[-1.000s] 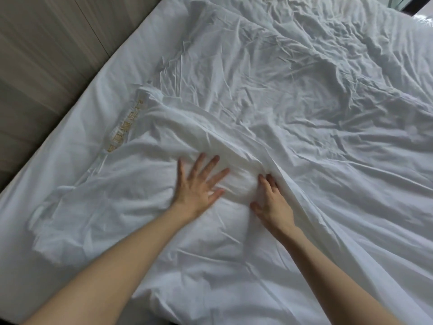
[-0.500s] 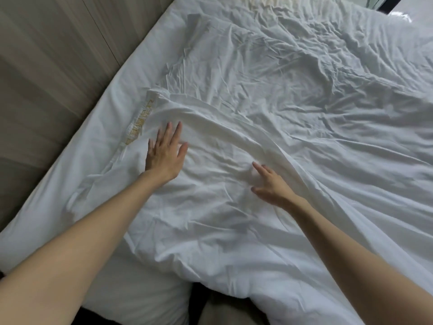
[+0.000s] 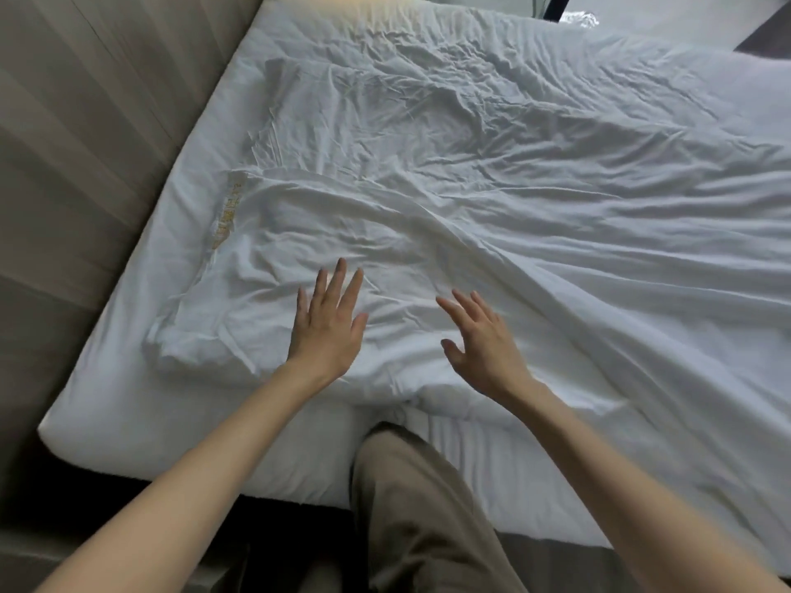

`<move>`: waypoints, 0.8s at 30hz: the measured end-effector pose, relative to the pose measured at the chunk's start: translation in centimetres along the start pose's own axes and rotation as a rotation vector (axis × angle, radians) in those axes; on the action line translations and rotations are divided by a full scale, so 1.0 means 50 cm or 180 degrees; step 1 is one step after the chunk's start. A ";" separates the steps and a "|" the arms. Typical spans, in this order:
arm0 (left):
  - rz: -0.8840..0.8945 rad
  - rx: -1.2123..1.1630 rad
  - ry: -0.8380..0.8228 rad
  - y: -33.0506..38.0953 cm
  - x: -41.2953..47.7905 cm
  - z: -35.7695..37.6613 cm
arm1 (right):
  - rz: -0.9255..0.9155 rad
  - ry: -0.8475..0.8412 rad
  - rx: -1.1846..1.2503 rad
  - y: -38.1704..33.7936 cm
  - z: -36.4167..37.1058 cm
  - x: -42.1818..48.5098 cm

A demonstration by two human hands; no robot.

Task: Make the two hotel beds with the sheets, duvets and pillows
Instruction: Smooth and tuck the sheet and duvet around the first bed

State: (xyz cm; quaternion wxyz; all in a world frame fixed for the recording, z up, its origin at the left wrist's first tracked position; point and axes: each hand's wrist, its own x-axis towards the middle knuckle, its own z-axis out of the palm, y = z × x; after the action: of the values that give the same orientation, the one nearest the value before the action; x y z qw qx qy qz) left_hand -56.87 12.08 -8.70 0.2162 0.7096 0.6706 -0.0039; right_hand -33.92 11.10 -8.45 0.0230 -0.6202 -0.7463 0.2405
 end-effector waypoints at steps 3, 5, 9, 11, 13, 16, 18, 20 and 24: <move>0.0174 0.0025 -0.0094 0.072 -0.036 0.016 | 0.0187 0.0039 0.0033 0.033 -0.026 -0.075; 0.0333 0.0095 -0.0168 0.126 -0.056 0.028 | 0.0344 0.0013 0.0047 0.062 -0.041 -0.118; 0.0689 0.0125 -0.0098 0.237 -0.088 0.053 | 0.0599 0.0161 0.0037 0.128 -0.060 -0.190; 0.0792 0.0182 -0.0086 0.290 -0.105 0.065 | 0.0722 0.0195 0.0023 0.161 -0.067 -0.226; 0.0851 0.0258 -0.0115 0.341 -0.123 0.081 | 0.0827 0.0255 0.0009 0.196 -0.076 -0.265; 0.0941 0.0399 -0.0189 0.427 -0.154 0.112 | 0.0985 0.0321 0.0040 0.264 -0.089 -0.338; 0.1025 0.0478 -0.0228 0.496 -0.178 0.137 | 0.1125 0.0349 0.0198 0.324 -0.095 -0.392; 0.1106 0.0489 -0.0222 0.575 -0.205 0.171 | 0.1201 0.0426 0.0407 0.395 -0.101 -0.450; 0.1155 0.0499 -0.0272 0.751 -0.257 0.258 | 0.1360 0.0439 0.0557 0.564 -0.115 -0.583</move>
State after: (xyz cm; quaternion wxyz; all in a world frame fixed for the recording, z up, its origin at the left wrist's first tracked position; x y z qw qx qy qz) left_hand -18.70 -4.44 -5.27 0.1857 0.8327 0.5196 -0.0472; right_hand 0.49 -11.08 -6.59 0.0761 -0.7746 -0.5712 0.2608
